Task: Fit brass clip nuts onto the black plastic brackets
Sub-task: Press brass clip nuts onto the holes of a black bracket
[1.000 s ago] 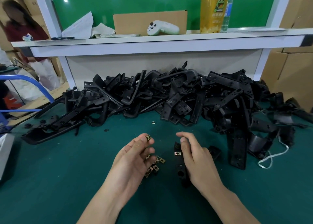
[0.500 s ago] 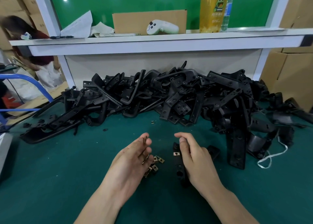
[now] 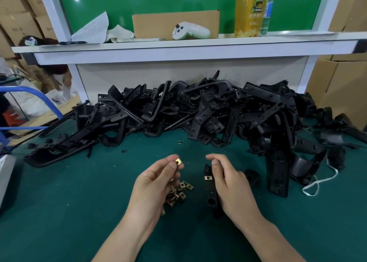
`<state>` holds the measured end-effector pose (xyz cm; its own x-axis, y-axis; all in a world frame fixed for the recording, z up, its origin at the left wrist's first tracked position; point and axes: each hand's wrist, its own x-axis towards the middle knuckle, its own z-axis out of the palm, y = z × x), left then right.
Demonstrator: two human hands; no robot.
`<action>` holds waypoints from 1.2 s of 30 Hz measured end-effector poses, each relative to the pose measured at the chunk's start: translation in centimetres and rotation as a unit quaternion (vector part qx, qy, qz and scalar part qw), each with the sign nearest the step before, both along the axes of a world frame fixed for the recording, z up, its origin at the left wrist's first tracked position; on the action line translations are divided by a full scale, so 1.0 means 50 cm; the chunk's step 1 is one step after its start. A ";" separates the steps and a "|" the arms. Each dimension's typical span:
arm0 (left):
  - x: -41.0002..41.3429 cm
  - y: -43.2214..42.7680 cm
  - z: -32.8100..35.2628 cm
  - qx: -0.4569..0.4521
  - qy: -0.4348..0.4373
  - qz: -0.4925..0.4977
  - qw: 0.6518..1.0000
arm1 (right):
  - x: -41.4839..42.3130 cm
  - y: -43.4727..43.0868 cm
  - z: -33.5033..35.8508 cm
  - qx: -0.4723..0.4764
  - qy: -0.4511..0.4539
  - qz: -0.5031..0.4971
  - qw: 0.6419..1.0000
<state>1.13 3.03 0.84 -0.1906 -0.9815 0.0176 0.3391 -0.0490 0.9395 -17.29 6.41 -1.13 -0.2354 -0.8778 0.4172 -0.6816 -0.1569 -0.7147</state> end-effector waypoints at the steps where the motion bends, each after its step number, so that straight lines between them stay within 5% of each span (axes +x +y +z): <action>1: -0.002 0.006 0.002 -0.041 -0.060 0.015 0.997 | 0.000 0.000 0.000 -0.004 -0.002 -0.005 1.000; 6: -0.007 0.022 0.013 -0.125 -0.141 0.035 0.981 | -0.004 -0.001 0.003 -0.019 -0.019 -0.025 0.999; 36: -0.042 0.048 -0.001 -0.063 -0.161 -0.078 0.982 | 0.002 0.003 0.010 -0.032 -0.024 -0.067 0.997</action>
<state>-0.96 5.46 0.79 -0.3531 -0.9342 0.0509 0.0202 0.0468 0.9987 -17.18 6.57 -0.62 -0.3698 -0.8089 0.4571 -0.6650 -0.1132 -0.7382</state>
